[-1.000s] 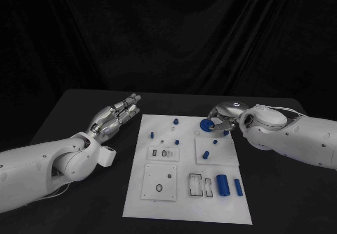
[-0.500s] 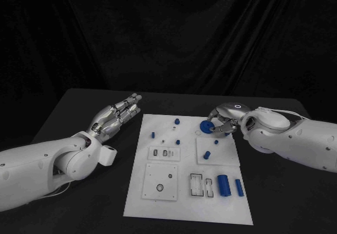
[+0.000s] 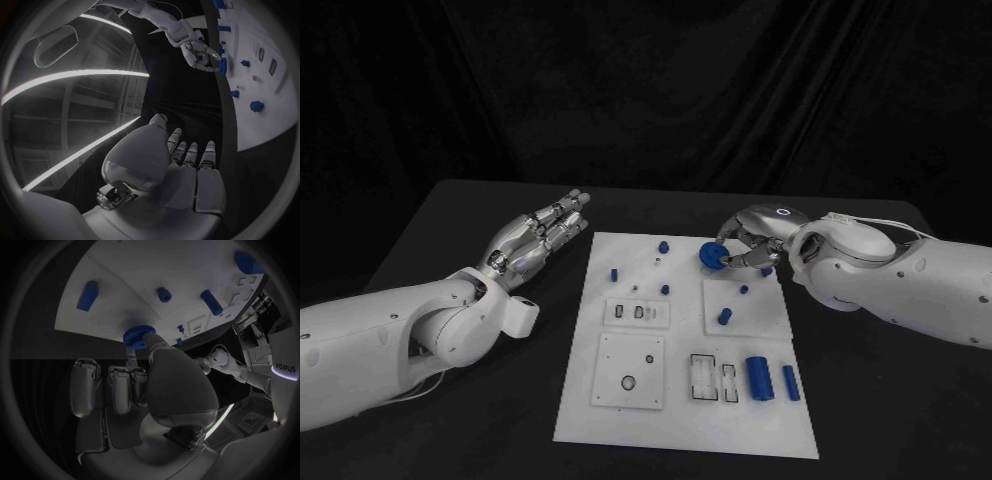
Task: Assemble the parts on the task board
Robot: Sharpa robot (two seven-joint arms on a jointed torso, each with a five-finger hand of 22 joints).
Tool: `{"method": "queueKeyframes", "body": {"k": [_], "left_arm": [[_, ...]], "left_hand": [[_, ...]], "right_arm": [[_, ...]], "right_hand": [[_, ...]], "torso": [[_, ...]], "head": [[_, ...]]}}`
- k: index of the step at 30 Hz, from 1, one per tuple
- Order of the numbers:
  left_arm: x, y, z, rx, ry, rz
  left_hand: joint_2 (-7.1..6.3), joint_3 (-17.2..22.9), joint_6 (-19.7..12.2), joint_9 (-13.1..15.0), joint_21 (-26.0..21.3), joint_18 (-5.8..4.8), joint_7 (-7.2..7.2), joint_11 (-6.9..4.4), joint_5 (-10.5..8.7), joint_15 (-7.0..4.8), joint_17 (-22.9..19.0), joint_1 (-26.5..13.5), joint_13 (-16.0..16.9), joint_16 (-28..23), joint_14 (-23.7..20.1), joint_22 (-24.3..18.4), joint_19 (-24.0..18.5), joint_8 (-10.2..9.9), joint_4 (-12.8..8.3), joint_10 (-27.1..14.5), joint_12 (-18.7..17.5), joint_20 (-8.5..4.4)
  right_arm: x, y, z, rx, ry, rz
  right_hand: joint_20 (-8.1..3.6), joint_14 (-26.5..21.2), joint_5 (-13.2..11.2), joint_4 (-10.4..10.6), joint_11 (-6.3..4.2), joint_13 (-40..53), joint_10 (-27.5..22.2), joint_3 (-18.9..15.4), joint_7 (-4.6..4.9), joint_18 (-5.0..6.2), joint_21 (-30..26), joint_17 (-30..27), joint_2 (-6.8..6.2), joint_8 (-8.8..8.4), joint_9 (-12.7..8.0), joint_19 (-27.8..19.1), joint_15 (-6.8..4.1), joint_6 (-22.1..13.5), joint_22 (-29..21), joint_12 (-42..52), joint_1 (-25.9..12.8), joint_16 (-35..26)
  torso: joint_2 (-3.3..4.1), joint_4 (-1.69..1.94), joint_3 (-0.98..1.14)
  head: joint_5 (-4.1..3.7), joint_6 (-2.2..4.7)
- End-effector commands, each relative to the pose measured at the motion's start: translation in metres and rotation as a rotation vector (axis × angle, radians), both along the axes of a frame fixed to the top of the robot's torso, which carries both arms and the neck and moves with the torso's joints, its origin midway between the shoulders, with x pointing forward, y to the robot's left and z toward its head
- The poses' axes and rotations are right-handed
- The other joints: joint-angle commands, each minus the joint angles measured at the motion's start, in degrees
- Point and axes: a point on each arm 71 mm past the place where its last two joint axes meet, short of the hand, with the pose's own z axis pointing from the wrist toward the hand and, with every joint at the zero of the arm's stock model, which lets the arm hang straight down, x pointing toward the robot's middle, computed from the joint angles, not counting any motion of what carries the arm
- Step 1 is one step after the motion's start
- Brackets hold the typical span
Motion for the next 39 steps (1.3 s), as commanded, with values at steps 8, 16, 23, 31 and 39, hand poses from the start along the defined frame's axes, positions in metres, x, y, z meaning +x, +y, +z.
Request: {"method": "queueKeyframes", "body": {"k": [8,16,23,31,39], "left_arm": [[0.0,-0.003,0.003,-0.03,-0.04,-0.02],[0.0,-0.003,0.003,-0.03,-0.039,-0.021],[0.0,-0.002,0.003,-0.027,-0.037,-0.018],[0.001,-0.004,0.002,-0.028,-0.036,-0.023],[0.001,-0.006,0.002,-0.029,-0.033,-0.029]], "left_hand": [[0.1,0.4,-0.4,0.0,0.2,1.04,0.31,0.53,-0.6,0.36,-0.1,0.0,0.0,-0.2,0.0,0.0,-0.2,0.2,0.7,0.1,-0.1,0.44],[0.08,0.4,-0.4,0.0,0.2,1.04,0.3,0.53,-0.37,0.37,-0.1,0.0,0.0,-0.2,0.0,0.0,-0.1,0.2,0.6,0.1,-0.1,0.45],[0.04,0.5,-0.4,0.0,0.2,1.04,0.29,0.51,-0.2,0.38,-0.1,0.0,0.0,-0.2,0.0,0.0,-0.2,0.2,0.5,0.1,-0.1,0.46],[0.03,0.5,-0.3,0.0,0.2,1.04,0.28,0.5,-0.17,0.38,-0.1,0.0,0.0,-0.2,0.0,0.0,-0.1,0.2,0.5,0.1,-0.1,0.46],[0.0,0.5,-0.3,0.0,0.2,1.05,0.27,0.49,-0.09,0.4,-0.1,0.1,0.0,-0.2,0.0,0.0,-0.1,0.2,0.5,0.1,-0.1,0.47]], "right_arm": [[-0.002,0.03,0.002,0.046,0.033,0.043],[0.001,0.053,0.001,0.038,0.043,0.081],[0.007,0.072,-0.001,0.031,0.042,0.105],[0.011,0.088,-0.002,0.019,0.045,0.108],[0.015,0.094,-0.007,-0.002,0.062,0.077]], "right_hand": [[-0.16,6.1,0.4,0.5,0.25,15.1,6.0,0.2,0.26,-0.84,0.4,15.1,0.0,0.51,7.1,1.1,0.01,-0.5,9.8,0.1,-0.9,0.1],[-0.08,6.1,0.3,0.6,0.36,15.1,6.0,0.3,0.37,-0.86,0.4,15.1,-0.02,0.3,7.1,1.2,0.1,-0.9,9.8,0.1,-0.9,0.1],[-0.04,6.1,0.1,0.5,0.44,15.1,6.0,0.5,0.49,-0.86,0.4,15.1,-0.05,0.24,7.0,1.2,0.16,-1.0,9.9,0.1,-0.8,0.1],[0.08,6.1,-0.2,0.4,0.6,15.1,6.0,0.7,0.69,-0.81,0.2,15.1,-0.2,0.02,7.0,1.1,0.31,-1.3,9.8,0.1,-0.7,0.1],[0.62,6.1,-1.3,-0.1,1.25,15.1,6.0,1.6,1.34,-0.64,-0.5,15.1,-0.8,-1.89,6.2,0.7,0.82,-3.5,9.5,0.1,-0.6,0.1]], "torso": [[-0.03,0.05,0.03],[0.02,0.08,-0.01],[0.04,0.15,0.05],[0.03,-0.01,0.05],[0.03,-0.05,0.06]], "head": [[-0.26,0.04],[-0.49,-0.19],[-0.59,-0.26],[-0.57,-0.35],[-0.67,-0.6]]}}
